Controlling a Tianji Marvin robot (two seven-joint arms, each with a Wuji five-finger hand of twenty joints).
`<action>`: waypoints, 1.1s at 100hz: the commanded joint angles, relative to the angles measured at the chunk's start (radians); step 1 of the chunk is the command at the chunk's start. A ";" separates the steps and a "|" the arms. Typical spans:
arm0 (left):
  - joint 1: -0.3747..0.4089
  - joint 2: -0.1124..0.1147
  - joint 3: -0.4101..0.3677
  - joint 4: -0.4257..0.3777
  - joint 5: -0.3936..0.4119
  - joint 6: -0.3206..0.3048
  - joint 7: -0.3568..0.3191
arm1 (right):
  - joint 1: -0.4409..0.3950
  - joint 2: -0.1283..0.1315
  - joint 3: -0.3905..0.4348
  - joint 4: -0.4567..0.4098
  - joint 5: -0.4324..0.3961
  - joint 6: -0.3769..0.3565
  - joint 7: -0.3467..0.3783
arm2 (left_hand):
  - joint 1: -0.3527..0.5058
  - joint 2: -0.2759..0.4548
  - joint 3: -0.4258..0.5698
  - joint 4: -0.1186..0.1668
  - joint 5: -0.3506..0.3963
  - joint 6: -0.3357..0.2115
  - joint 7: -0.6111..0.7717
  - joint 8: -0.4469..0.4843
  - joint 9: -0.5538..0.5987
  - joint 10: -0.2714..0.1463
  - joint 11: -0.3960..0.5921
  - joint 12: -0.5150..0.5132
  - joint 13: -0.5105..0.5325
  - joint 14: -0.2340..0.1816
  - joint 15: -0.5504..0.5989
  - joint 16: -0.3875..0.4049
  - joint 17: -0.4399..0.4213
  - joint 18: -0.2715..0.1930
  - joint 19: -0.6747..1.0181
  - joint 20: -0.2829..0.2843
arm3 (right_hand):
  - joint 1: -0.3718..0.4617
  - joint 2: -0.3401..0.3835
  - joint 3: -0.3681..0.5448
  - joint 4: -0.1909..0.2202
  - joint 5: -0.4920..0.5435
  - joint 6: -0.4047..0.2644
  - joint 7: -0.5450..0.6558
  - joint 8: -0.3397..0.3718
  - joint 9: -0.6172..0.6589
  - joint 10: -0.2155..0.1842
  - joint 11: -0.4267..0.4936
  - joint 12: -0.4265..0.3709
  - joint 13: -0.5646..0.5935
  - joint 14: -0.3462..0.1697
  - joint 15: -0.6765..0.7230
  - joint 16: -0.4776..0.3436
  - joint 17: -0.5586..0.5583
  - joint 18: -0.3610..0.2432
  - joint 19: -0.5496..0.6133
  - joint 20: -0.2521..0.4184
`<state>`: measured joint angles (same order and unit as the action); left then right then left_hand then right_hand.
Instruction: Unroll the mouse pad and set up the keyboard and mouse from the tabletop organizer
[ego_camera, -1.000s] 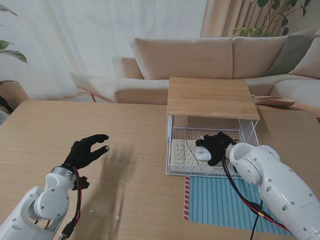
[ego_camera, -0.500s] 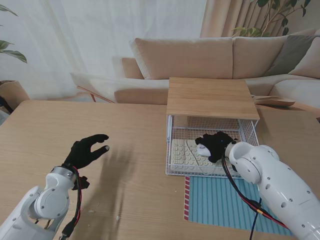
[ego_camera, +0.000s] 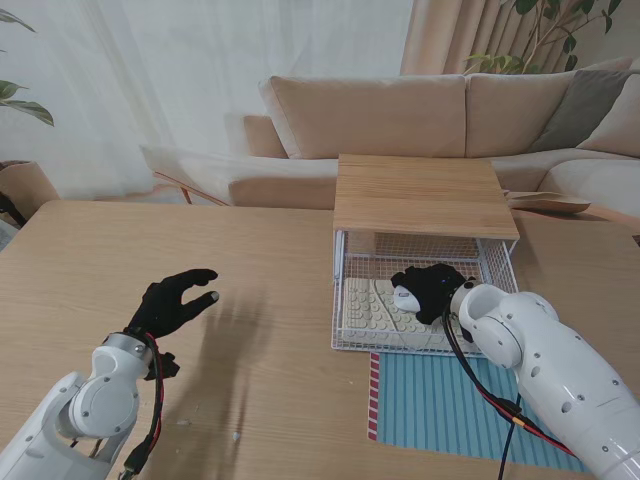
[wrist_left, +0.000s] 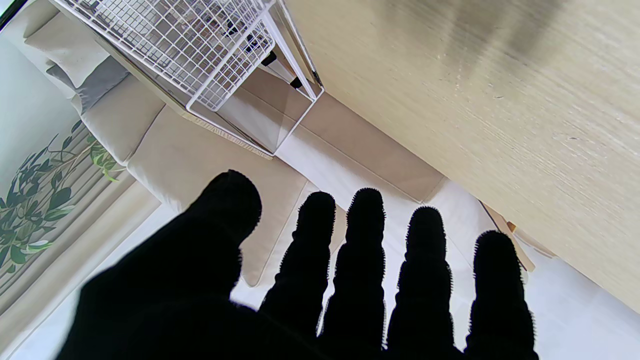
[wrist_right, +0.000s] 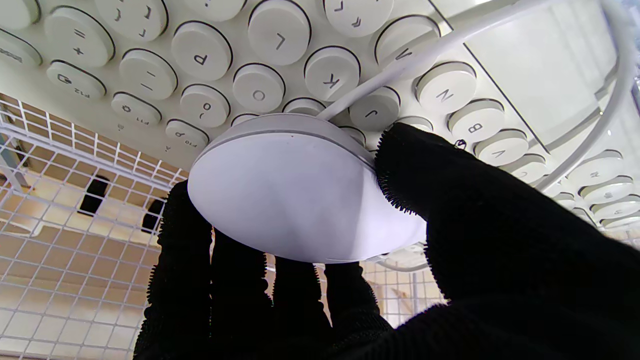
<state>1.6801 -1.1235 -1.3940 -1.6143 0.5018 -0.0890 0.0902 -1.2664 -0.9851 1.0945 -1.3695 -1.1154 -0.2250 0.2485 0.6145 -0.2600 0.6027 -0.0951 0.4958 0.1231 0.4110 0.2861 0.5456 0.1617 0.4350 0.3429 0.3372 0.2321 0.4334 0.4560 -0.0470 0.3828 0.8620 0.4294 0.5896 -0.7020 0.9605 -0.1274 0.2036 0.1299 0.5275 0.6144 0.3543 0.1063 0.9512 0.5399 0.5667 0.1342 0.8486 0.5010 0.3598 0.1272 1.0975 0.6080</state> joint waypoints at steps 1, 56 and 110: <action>0.001 -0.005 0.003 0.001 -0.004 0.004 -0.013 | -0.020 -0.007 0.001 0.012 -0.002 -0.010 0.010 | 0.005 0.003 -0.008 0.033 -0.030 0.005 -0.012 -0.009 -0.023 0.024 -0.013 -0.010 -0.020 0.008 -0.008 0.015 -0.014 0.025 -0.025 -0.002 | 0.131 0.002 0.156 0.026 0.038 0.025 0.054 -0.017 0.038 -0.014 0.088 0.030 0.152 -0.063 0.178 0.034 0.022 0.003 0.048 -0.011; -0.003 -0.005 0.010 0.003 -0.009 0.006 -0.016 | -0.056 -0.012 0.086 -0.059 -0.011 -0.066 -0.012 | 0.008 0.001 -0.008 0.034 -0.031 0.006 -0.012 -0.009 -0.025 0.026 -0.012 -0.010 -0.028 0.008 -0.009 0.016 -0.011 0.031 -0.025 -0.001 | 0.183 -0.038 0.185 -0.007 0.049 0.033 0.077 -0.045 0.054 -0.005 0.100 0.041 0.191 -0.050 0.234 0.036 0.054 -0.012 0.072 -0.003; 0.000 -0.004 0.011 0.000 -0.012 0.009 -0.020 | -0.103 -0.014 0.192 -0.190 -0.016 -0.156 0.010 | 0.007 0.001 -0.008 0.034 -0.031 0.007 -0.012 -0.009 -0.026 0.027 -0.012 -0.011 -0.029 0.008 -0.009 0.015 -0.010 0.031 -0.025 0.000 | 0.224 -0.057 0.189 -0.022 0.056 0.033 0.079 -0.061 0.062 -0.003 0.102 0.047 0.207 -0.057 0.293 0.060 0.074 -0.019 0.080 0.002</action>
<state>1.6761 -1.1236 -1.3846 -1.6094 0.4946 -0.0852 0.0870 -1.3629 -0.9959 1.2785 -1.5238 -1.1333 -0.3740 0.2433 0.6147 -0.2600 0.6027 -0.0951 0.4958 0.1239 0.4110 0.2861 0.5366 0.1622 0.4349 0.3429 0.3372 0.2323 0.4334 0.4562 -0.0470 0.3934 0.8620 0.4294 0.6154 -0.7864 0.9665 -0.1825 0.2565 0.1415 0.5910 0.5674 0.3905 0.1284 0.9927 0.5641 0.6210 0.1599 0.9235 0.4999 0.4203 0.1395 1.1322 0.6062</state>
